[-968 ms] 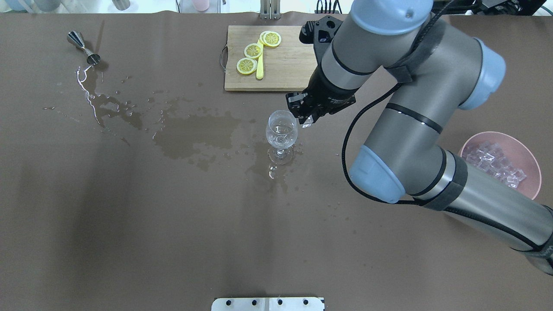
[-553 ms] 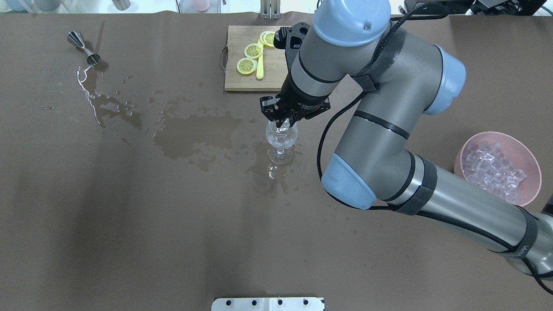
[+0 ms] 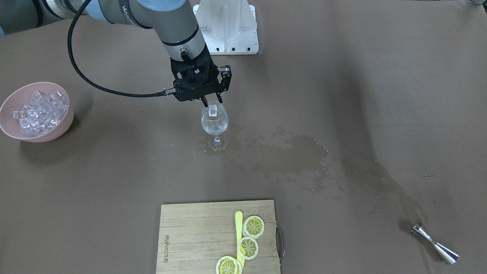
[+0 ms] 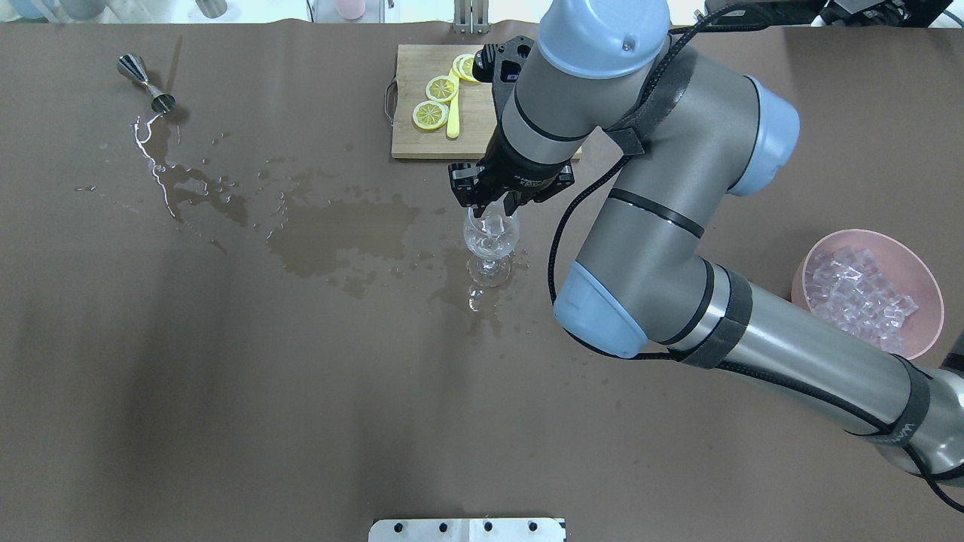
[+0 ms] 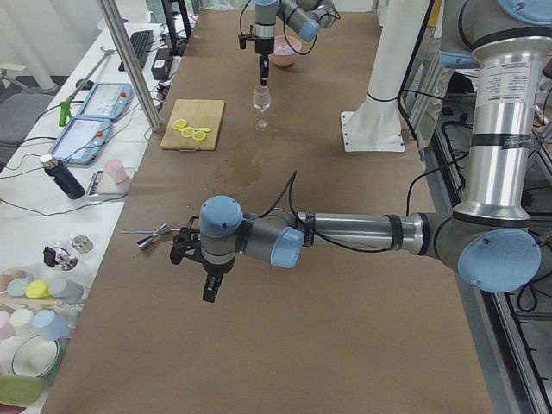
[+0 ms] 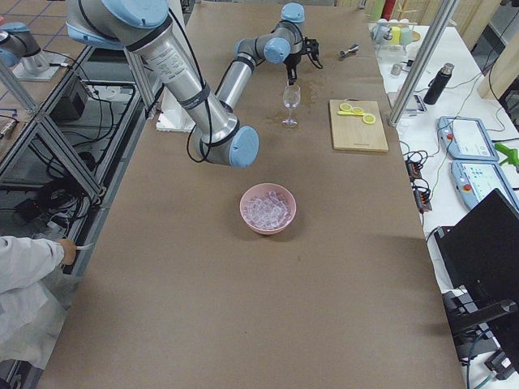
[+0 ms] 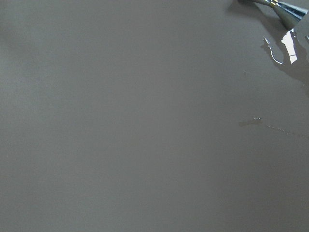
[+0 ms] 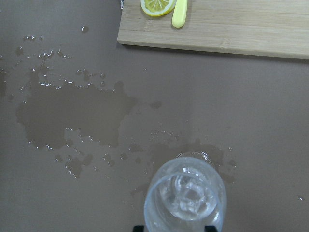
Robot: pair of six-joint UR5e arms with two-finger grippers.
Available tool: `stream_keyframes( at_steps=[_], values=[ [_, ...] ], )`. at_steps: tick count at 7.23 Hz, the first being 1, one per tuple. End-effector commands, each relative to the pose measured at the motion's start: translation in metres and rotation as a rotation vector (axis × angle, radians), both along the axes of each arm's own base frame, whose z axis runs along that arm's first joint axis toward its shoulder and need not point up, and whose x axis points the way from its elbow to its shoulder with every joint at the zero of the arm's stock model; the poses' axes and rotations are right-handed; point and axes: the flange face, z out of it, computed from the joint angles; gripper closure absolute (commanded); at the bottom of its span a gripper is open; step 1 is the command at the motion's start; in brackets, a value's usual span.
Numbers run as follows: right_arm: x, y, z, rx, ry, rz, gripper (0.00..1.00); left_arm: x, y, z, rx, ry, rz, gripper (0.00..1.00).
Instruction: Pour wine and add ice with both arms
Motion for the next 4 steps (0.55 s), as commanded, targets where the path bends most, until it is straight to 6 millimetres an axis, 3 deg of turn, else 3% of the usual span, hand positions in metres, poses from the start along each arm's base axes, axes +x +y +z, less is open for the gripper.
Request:
stream_keyframes(
  at_steps=[1,2,3,4],
  values=[
    [0.010,-0.005,0.006,-0.002,0.000,0.005,0.00,0.001,-0.003,-0.001,-0.001,-0.001,0.000,0.02],
    [0.029,-0.011,0.026,-0.008,0.011,0.019,0.00,0.001,-0.004,-0.001,0.002,-0.001,0.001,0.02],
    [0.068,-0.024,0.059,0.011,0.024,-0.004,0.00,0.001,-0.003,-0.002,0.002,0.000,0.000,0.02],
    [0.127,-0.041,0.104,0.040,0.037,-0.028,0.00,0.000,0.000,-0.002,0.006,0.003,0.001,0.02]
  ],
)
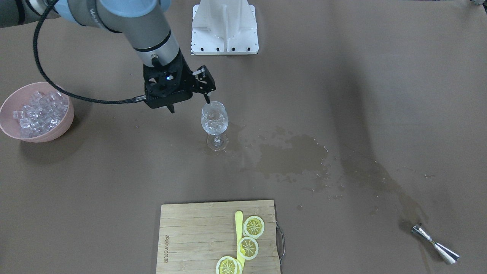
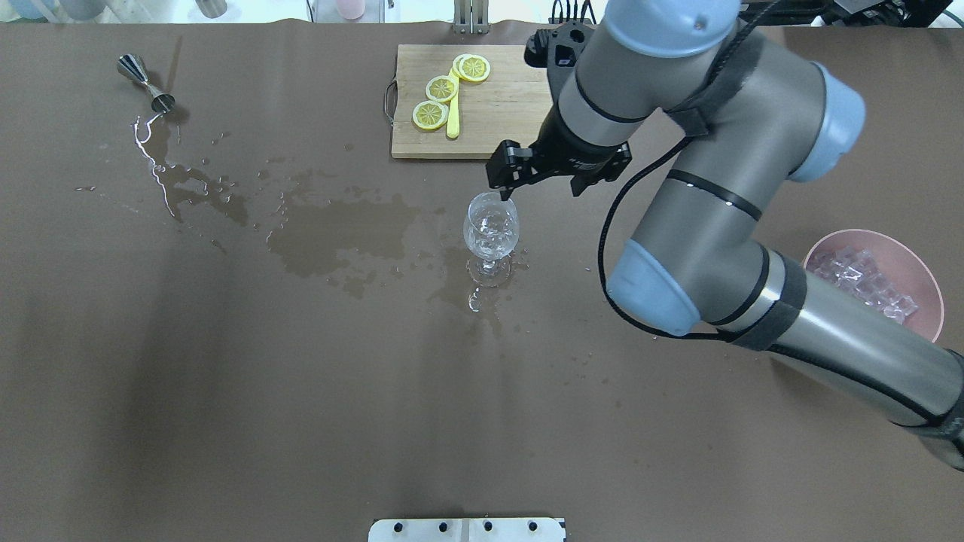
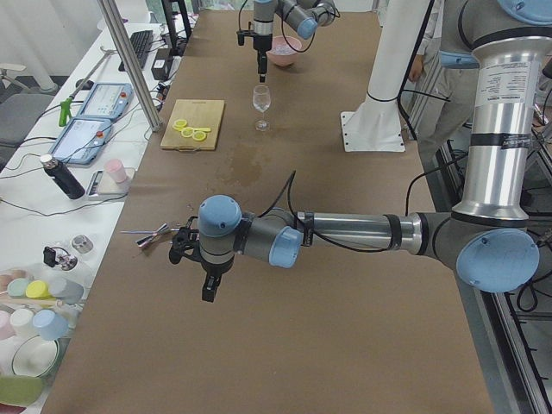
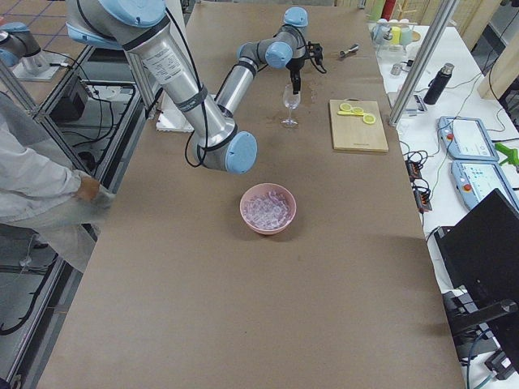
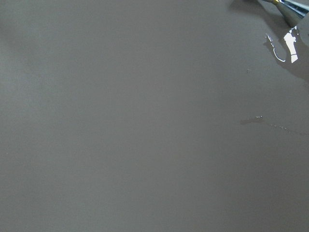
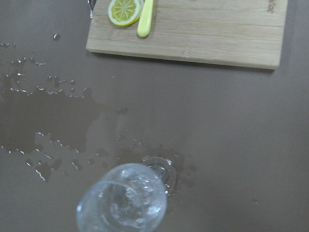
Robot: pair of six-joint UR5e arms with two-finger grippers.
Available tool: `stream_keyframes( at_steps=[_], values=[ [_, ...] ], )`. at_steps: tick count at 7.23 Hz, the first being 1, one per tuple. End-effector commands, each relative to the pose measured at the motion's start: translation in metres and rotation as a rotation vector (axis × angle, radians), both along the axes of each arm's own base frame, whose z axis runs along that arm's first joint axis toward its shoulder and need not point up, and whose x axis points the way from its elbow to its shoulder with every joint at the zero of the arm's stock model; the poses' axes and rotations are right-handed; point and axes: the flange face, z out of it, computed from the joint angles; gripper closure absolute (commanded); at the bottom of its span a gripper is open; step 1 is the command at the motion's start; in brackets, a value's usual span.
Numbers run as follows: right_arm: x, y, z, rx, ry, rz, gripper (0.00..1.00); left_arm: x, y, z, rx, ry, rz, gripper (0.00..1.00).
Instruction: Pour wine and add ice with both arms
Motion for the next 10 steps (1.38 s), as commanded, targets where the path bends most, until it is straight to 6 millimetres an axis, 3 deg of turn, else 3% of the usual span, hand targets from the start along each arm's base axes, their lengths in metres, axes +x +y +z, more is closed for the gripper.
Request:
stream_keyframes(
  at_steps=[1,2,3,4,5,6,7,8,9,10],
  values=[
    [0.130,-0.032,0.110,0.035,0.042,-0.043,0.00,0.000,0.003,-0.007,0.012,0.005,-0.002,0.02],
    [0.201,-0.042,0.176,0.068,0.089,-0.061,0.00,0.001,0.005,-0.007,0.011,0.008,0.001,0.02],
    [0.259,-0.041,0.234,0.085,0.142,-0.069,0.00,0.001,0.006,-0.007,0.009,0.008,0.001,0.02],
    [0.306,-0.046,0.284,0.081,0.179,-0.077,0.00,0.001,0.009,-0.006,0.012,0.010,0.003,0.02],
    [0.348,-0.050,0.351,0.040,0.213,-0.089,0.00,0.001,0.010,-0.004,0.005,0.011,0.002,0.02],
    [0.390,-0.057,0.398,0.053,0.231,-0.126,0.00,0.001,0.012,0.004,-0.021,0.008,0.001,0.02],
    [0.402,-0.051,0.420,0.040,0.246,-0.134,0.00,0.000,0.022,0.023,-0.074,0.008,-0.009,0.02],
    [0.411,-0.048,0.424,0.023,0.242,-0.118,0.00,-0.008,0.026,0.042,-0.113,0.010,-0.026,0.02],
    [0.424,-0.048,0.422,0.028,0.241,-0.094,0.00,-0.031,0.032,0.055,-0.126,0.015,-0.068,0.02],
    [0.424,-0.048,0.420,0.022,0.240,-0.090,0.00,-0.035,0.031,0.052,-0.130,0.046,-0.079,0.02]
  ],
)
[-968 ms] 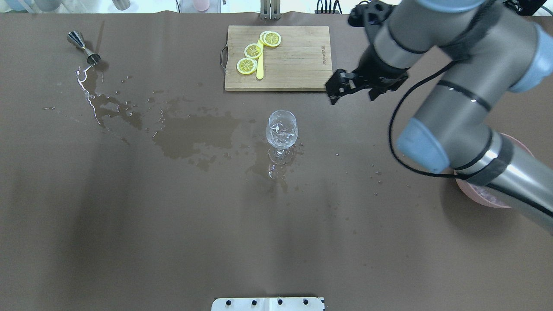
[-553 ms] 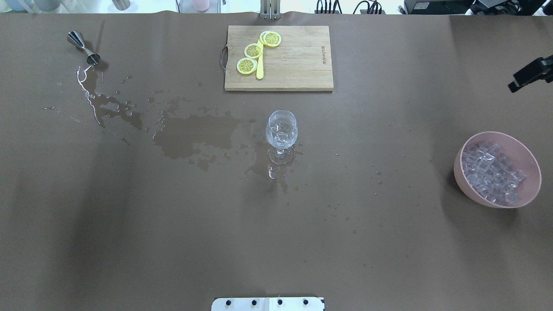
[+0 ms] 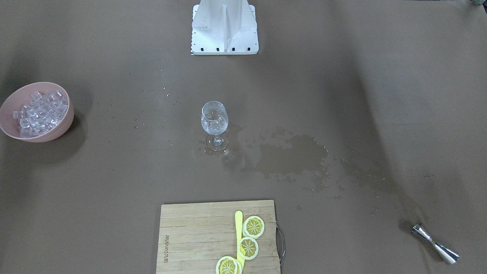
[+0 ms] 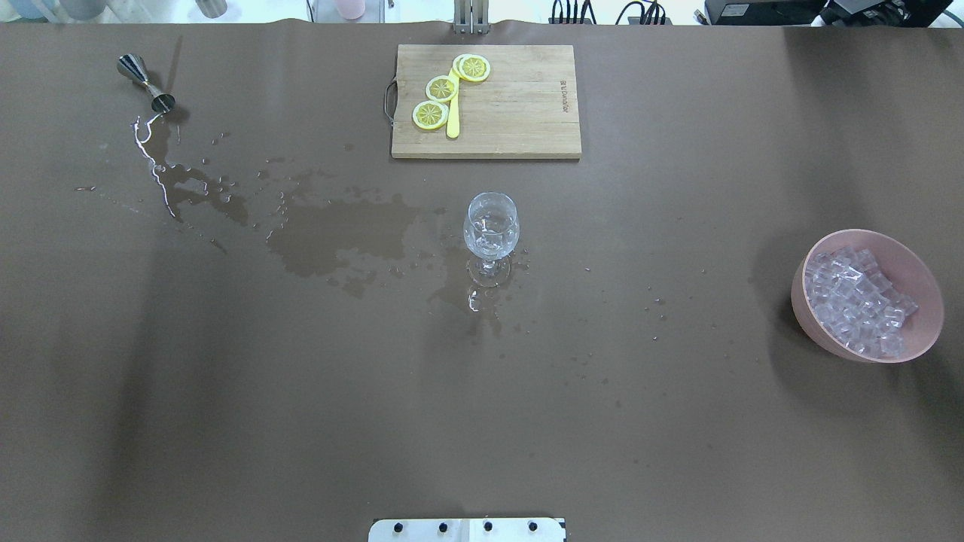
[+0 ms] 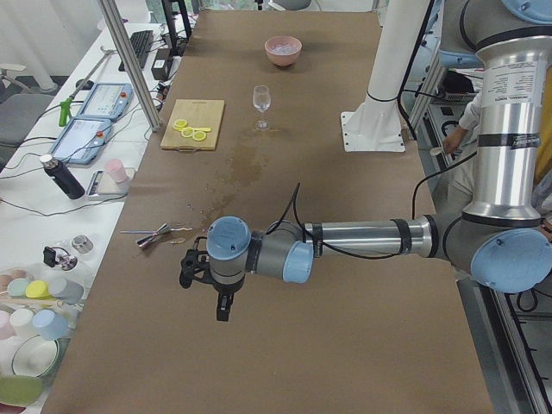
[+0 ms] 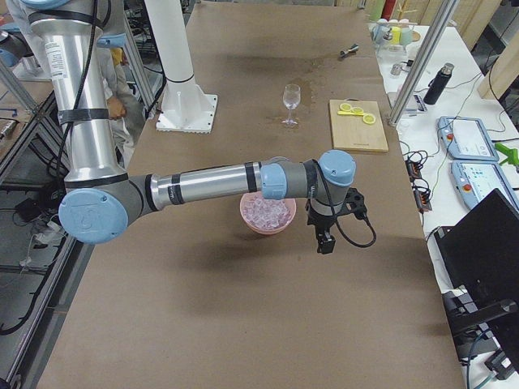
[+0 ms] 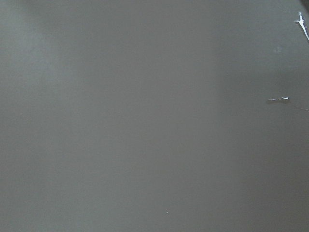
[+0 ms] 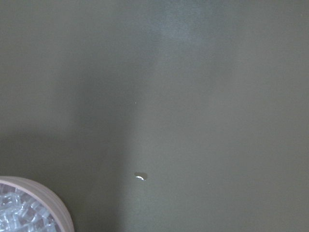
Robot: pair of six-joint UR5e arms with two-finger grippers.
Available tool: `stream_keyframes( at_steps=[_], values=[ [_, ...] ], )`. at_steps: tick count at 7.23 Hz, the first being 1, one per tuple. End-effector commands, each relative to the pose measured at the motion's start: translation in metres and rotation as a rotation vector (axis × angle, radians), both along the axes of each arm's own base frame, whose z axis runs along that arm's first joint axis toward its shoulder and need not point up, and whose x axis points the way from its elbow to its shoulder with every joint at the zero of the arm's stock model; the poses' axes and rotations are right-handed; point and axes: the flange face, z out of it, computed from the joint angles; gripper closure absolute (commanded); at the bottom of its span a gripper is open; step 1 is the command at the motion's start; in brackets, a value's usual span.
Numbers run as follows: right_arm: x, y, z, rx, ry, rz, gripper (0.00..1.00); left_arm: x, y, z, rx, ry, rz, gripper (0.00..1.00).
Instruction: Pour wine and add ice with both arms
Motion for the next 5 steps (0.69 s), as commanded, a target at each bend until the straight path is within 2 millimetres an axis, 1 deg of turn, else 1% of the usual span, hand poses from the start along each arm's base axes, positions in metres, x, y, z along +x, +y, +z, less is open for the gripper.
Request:
stream_keyframes(
  at_steps=[1,2,3,4,5],
  values=[
    [0.006,0.000,0.020,-0.040,0.002,0.013,0.00,-0.010,0.002,-0.010,0.012,0.050,-0.022,0.02],
    [0.007,-0.004,0.032,-0.060,0.015,0.012,0.00,-0.011,0.003,-0.013,0.014,0.053,-0.023,0.02],
    [0.008,-0.003,0.041,-0.080,0.015,0.015,0.00,-0.011,0.000,-0.015,0.028,0.050,-0.022,0.02],
    [0.007,-0.001,0.046,-0.086,0.015,0.012,0.00,-0.011,-0.004,-0.016,0.031,0.050,-0.019,0.02],
    [0.007,0.004,0.049,-0.097,0.007,0.015,0.00,-0.010,-0.003,-0.020,0.044,0.052,-0.015,0.02]
  ],
)
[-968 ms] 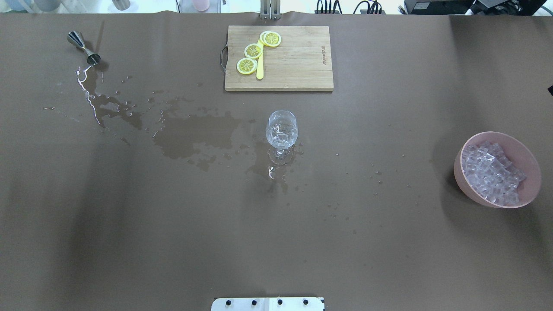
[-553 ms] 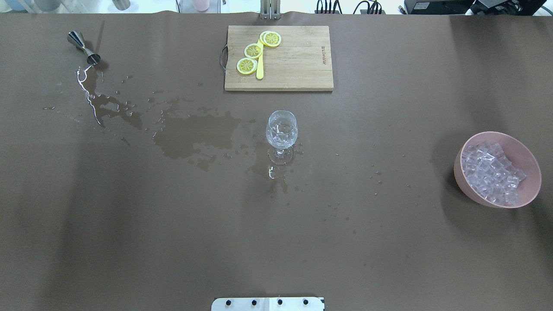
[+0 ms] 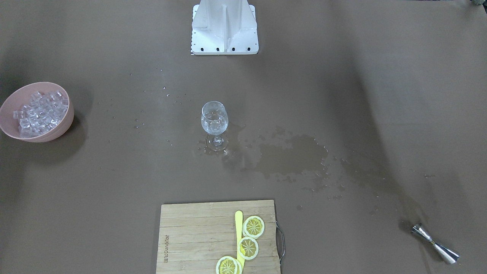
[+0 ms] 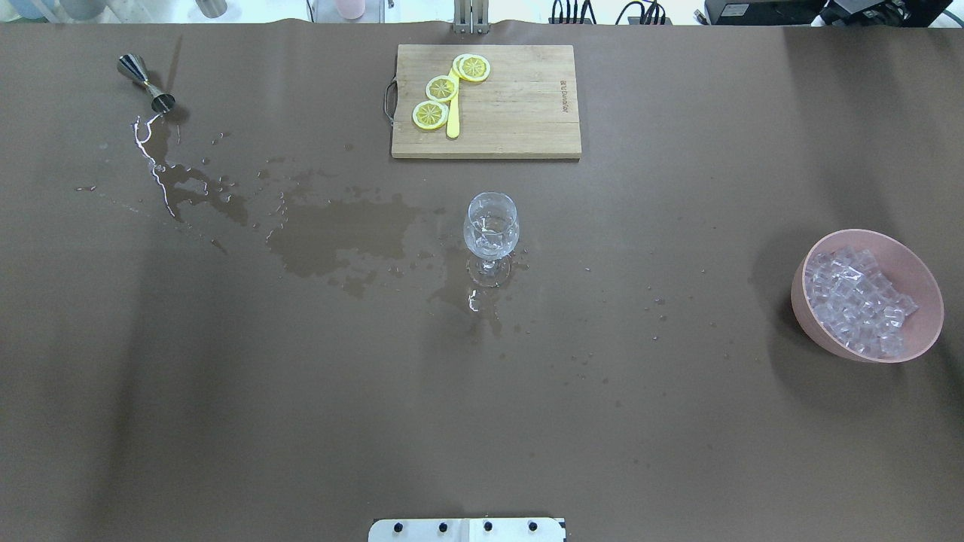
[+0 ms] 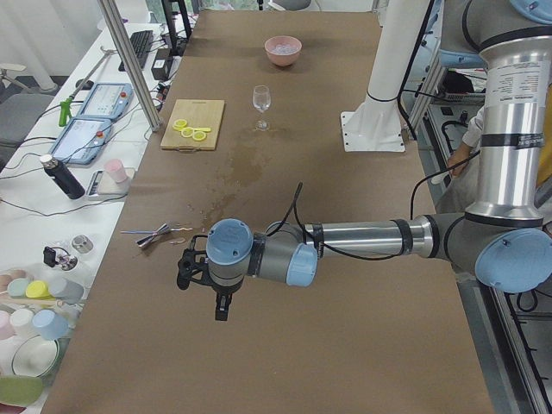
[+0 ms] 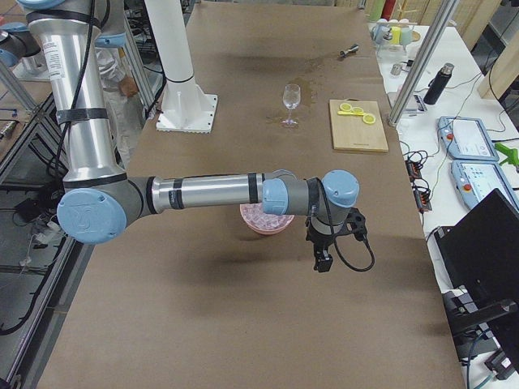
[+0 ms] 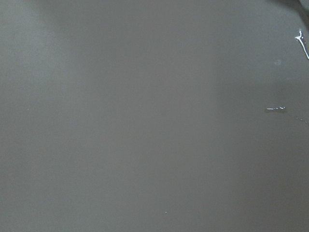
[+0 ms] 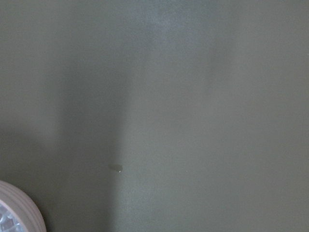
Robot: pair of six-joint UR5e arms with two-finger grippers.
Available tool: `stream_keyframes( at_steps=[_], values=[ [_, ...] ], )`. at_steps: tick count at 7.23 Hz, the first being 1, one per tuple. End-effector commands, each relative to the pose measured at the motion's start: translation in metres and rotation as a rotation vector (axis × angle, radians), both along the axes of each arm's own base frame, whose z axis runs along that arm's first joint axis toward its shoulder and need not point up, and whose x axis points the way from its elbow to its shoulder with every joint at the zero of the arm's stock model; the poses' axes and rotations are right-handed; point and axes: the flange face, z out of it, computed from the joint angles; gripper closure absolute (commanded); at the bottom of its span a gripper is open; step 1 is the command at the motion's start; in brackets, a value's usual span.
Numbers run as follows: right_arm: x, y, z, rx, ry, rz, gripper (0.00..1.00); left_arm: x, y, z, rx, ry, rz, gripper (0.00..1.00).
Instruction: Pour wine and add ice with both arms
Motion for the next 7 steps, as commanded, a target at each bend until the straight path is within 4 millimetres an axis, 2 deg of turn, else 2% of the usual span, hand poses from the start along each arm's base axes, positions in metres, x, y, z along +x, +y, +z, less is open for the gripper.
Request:
stream_keyframes(
  at_steps=[1,3,6,7],
  values=[
    [0.001,0.003,0.002,-0.006,-0.008,0.003,0.00,0.000,-0.001,-0.016,0.040,-0.001,0.006,0.02],
    [0.002,0.005,-0.013,0.024,-0.019,0.004,0.00,0.000,0.002,-0.017,0.037,-0.004,0.003,0.02],
    [0.014,0.015,-0.013,0.037,-0.023,0.015,0.00,0.000,0.000,-0.016,0.032,-0.002,0.000,0.02],
    [0.014,0.023,-0.004,0.019,-0.017,0.017,0.00,0.000,0.000,-0.019,0.039,-0.003,0.000,0.02]
  ],
)
